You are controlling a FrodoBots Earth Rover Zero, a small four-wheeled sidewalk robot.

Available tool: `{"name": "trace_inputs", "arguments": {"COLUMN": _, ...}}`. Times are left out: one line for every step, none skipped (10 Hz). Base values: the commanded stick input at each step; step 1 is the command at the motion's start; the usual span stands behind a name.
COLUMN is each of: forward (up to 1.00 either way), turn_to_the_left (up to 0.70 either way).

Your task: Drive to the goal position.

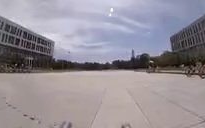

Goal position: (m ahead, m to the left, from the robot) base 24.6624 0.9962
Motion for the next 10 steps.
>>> {"name": "trace_inputs", "arguments": {"forward": 0.7, "turn_to_the_left": 0.0}}
{"name": "trace_inputs", "arguments": {"forward": 0.7, "turn_to_the_left": 0.0}}
{"name": "trace_inputs", "arguments": {"forward": 0.7, "turn_to_the_left": 0.0}}
{"name": "trace_inputs", "arguments": {"forward": 0.7, "turn_to_the_left": 0.0}}
{"name": "trace_inputs", "arguments": {"forward": 0.7, "turn_to_the_left": 0.0}}
{"name": "trace_inputs", "arguments": {"forward": 0.7, "turn_to_the_left": 0.0}}
{"name": "trace_inputs", "arguments": {"forward": 0.7, "turn_to_the_left": -0.16}}
{"name": "trace_inputs", "arguments": {"forward": 0.7, "turn_to_the_left": -0.33}}
{"name": "trace_inputs", "arguments": {"forward": 0.7, "turn_to_the_left": -0.18}}
{"name": "trace_inputs", "arguments": {"forward": 0.7, "turn_to_the_left": 0.0}}
